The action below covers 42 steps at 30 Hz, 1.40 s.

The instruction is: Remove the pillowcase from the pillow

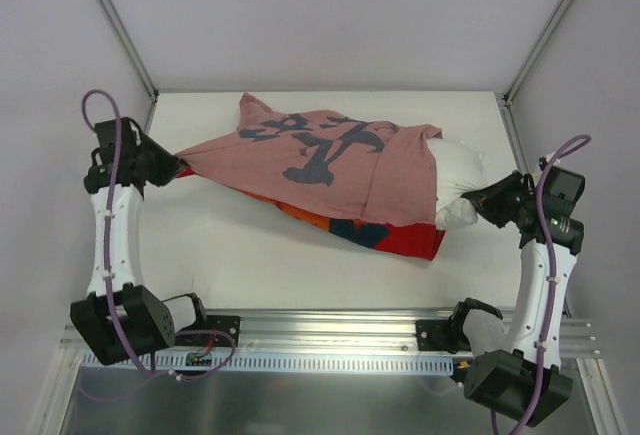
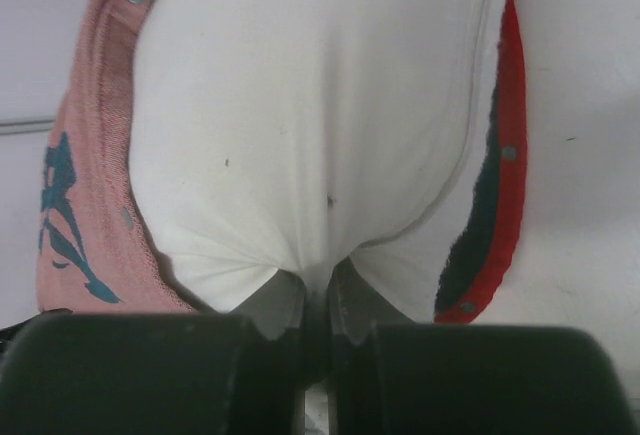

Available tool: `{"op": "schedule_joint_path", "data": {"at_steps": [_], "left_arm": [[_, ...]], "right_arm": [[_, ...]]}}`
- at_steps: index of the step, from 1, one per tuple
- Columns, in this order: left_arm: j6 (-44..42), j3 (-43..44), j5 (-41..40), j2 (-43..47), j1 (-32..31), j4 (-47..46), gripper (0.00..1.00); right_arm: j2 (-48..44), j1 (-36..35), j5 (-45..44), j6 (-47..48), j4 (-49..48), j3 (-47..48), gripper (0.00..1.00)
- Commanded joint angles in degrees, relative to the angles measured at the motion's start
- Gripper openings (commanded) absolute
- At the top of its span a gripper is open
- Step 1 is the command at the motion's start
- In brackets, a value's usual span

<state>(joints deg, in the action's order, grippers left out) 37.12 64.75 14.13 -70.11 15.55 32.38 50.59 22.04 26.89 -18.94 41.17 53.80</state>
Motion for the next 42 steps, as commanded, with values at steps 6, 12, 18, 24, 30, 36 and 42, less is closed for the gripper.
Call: {"op": "schedule_joint_path", "data": {"at_steps": [6, 12, 18, 24, 30, 36, 42], "left_arm": [[0.1, 12.0, -12.4, 9.1, 10.6, 7.2, 0.00], [-1.6, 21.5, -15.7, 8.2, 12.4, 10.2, 0.00], [2.2, 36.3, -10.0, 4.3, 19.5, 14.9, 0.00], [-0.8, 44.3, -12.9, 3.9, 19.5, 16.9, 0.00], [-1.5, 44.0, -4.2, -0.2, 19.4, 16.7, 0.00], [-5.0, 39.4, -6.0, -7.2, 11.7, 16.7, 0.00], [-9.3, 40.2, -12.1, -17.1, -2.8, 16.8, 0.00]], "right_arm": [[-0.1, 1.6, 2.0, -7.9, -9.1, 15.2, 0.01], [0.9, 1.7, -1.0, -5.9, -4.0, 29.1, 0.01], [1.1, 1.7, -6.0, -0.9, 4.5, 41.6, 0.01], [-0.6, 0.1, -12.2, 5.7, 9.6, 48.9, 0.01], [1.0, -0.3, -11.4, 7.9, 8.1, 47.7, 0.01], [9.7, -0.6, -1.2, 4.9, -1.1, 32.9, 0.01], [24.1, -7.0, -6.5, 6.8, -2.0, 31.1, 0.01]]}}
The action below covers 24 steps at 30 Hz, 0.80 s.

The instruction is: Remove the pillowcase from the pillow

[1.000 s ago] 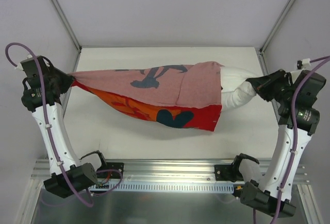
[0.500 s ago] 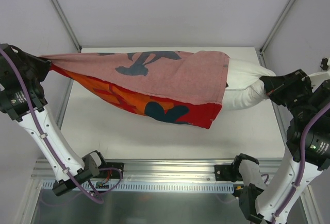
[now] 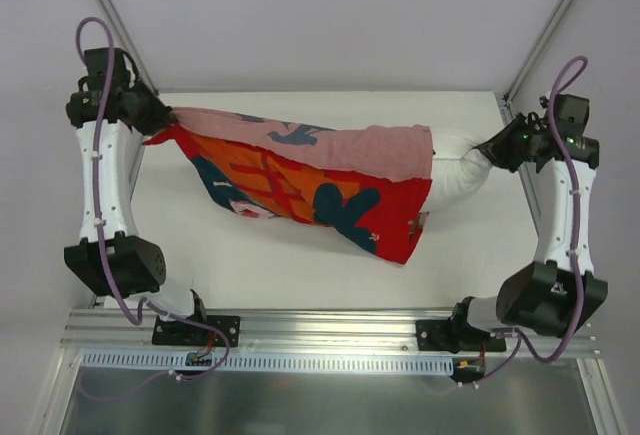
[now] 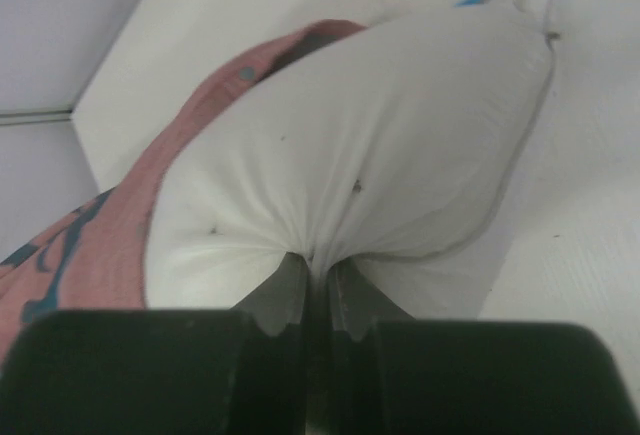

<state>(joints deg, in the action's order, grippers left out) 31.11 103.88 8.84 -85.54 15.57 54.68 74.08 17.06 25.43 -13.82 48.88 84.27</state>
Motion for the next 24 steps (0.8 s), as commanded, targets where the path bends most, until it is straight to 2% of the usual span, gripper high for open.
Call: {"op": "schedule_joint_path", "data": {"at_steps": [1, 5, 8, 17, 24], "left_arm": [[-3.6, 0.7, -6.6, -2.7, -3.9, -4.9, 0.00], [-2.6, -1.4, -6.3, -1.9, -5.3, -4.8, 0.00], [-2.7, 0.7, -6.8, 1.0, -5.6, -4.9, 0.00], [-2.6, 18.2, -7.1, 12.0, -3.8, -4.9, 0.00], [-3.0, 23.9, -15.9, 25.0, -3.0, -5.6, 0.00]], "right_arm": [[1.7, -2.6, -4.8, 1.9, -10.0, -0.9, 0.01], [-0.4, -3.5, -5.0, 2.8, -8.9, -2.6, 0.01], [-3.3, -3.4, -5.8, 3.5, -7.1, -0.1, 0.01], [-14.4, -2.0, -4.1, 0.9, -4.2, 15.0, 0.01], [-22.2, -1.9, -6.4, 1.0, -2.0, 28.0, 0.01]]}}
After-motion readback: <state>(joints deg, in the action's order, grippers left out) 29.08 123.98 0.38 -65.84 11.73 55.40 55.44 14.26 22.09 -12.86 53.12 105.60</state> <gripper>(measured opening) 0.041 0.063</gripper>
